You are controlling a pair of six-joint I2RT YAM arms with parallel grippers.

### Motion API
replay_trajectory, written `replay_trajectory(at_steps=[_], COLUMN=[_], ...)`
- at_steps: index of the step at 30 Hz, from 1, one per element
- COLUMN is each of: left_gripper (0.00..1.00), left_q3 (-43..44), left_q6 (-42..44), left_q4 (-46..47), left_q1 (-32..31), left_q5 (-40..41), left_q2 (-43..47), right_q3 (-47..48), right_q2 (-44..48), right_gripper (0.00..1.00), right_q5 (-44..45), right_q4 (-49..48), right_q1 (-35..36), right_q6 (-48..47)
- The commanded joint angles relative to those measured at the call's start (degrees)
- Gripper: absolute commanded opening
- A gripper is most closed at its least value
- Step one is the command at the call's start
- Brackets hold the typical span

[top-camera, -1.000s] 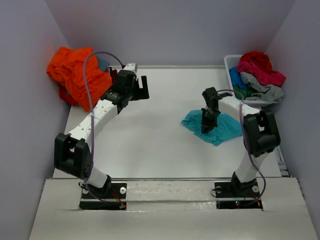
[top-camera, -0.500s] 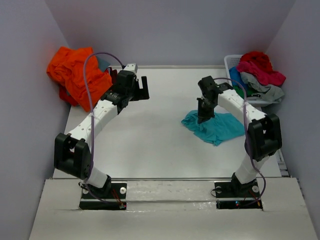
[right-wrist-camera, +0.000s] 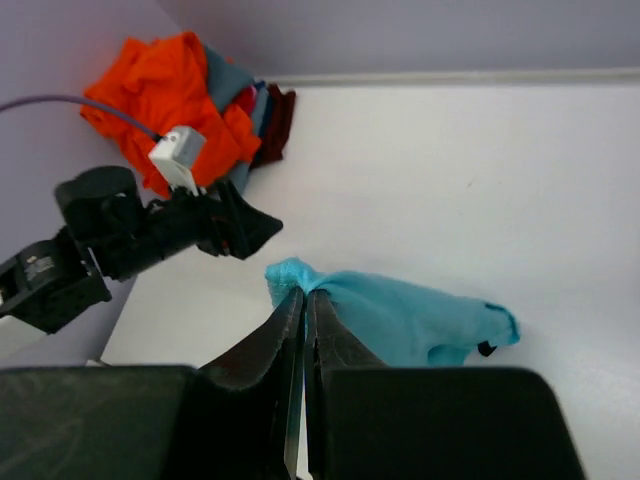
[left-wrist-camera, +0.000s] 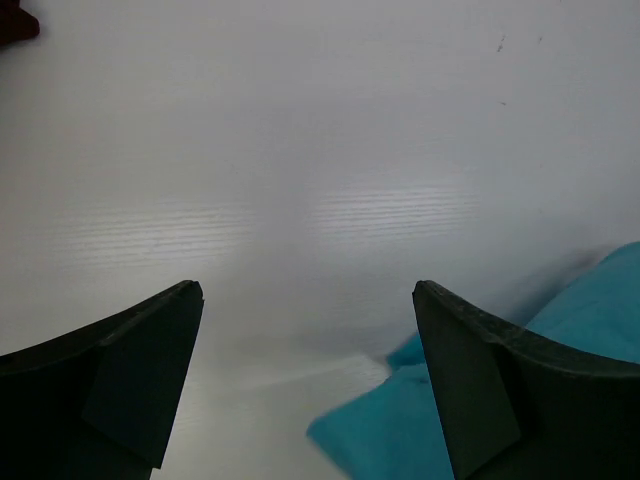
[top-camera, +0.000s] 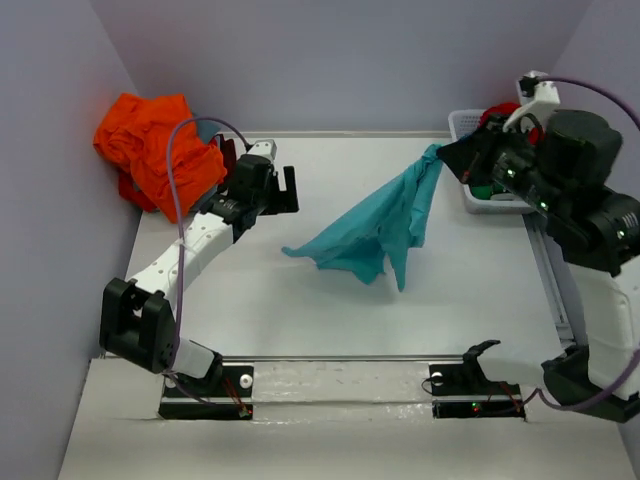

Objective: Fold and stack the t-shirts
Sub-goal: Flatten out the crumpled T-shirt at the center of the board.

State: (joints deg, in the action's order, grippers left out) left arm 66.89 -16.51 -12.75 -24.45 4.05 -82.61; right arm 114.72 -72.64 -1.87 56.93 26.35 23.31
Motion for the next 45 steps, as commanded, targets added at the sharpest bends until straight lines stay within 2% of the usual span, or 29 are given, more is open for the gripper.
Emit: replay_trajectory(at_steps=[1,3,5,6,8,15,19,24,26,28,31,36,38,40,45], left_gripper=[0.99,0.99,0.99,0.99,0.99,0.99,0.99,0.99,0.99,0.99,0.96,0.88,0.83,0.81,0.63], left_q3=[-1.94,-2.20,-2.21,-2.21,-1.86,-2.03,-2.73,-2.56,-2.29,-2.38,-3.17,-3.00,-2.65,-3.08,-4.48], left_q6=[-0.89,-1.24,-1.50,-1.68,-1.77,-1.33,-1.42,-1.59,-1.68,-1.51,-0.80,-0.36,-0.19,-0.19,-1.50], left_q4=[2.03,2.29,2.30,2.38,2.47,2.21,2.91,3.26,3.26,3.87,5.28,3.54,2.12,0.37,-3.94], left_q1=[-0.51,-1.13,-1.66,-1.66,-2.27,-2.80,-2.80,-2.80,-2.80,-2.80,-2.80,-5.07,-6.74,-10.26,-17.02], left_q5=[2.01,2.01,2.10,2.27,2.45,3.42,3.24,3.06,2.98,2.02,-2.11,-11.16,-11.61,-10.39,-8.45], left_q2=[3.77,3.60,3.24,2.98,2.72,2.63,2.45,1.49,1.31,1.13,0.78,-3.34,-5.18,-5.72,-6.60], right_q3=[-5.42,-9.67,-7.24,-5.92,-7.47,-8.02,-1.00,-1.43,2.25,1.14,-3.87,-1.51,-2.30,-1.87,-2.04], right_q2=[9.78,13.65,10.00,4.93,2.62,0.48,-5.74,-6.72,-7.77,-6.21,-1.21,-3.91,-3.65,-4.08,-4.88], right_gripper=[0.07,0.07,0.07,0.07,0.07,0.07,0.07,0.07,0.07,0.07,0.07,0.07,0.07,0.07,0.07], right_q5=[7.74,11.34,15.57,16.01,13.50,11.97,15.05,17.51,21.63,24.79,26.03,27.19,25.95,26.30,26.48], right_q4=[-12.06,-14.47,-6.42,-2.74,0.64,-3.84,2.48,-1.82,-0.33,-3.20,-9.36,-5.25,-6.30,-5.52,-4.81], right_q1=[0.46,0.46,0.46,0.46,0.46,1.07,1.07,5.20,8.01,11.07,11.09,11.62,11.62,11.62,11.62], right_q6=[-5.72,-5.56,-5.03,-4.16,-2.49,-1.25,-2.74,-2.57,-3.62,-6.33,-7.40,-6.96,-6.53,-6.35,-6.43])
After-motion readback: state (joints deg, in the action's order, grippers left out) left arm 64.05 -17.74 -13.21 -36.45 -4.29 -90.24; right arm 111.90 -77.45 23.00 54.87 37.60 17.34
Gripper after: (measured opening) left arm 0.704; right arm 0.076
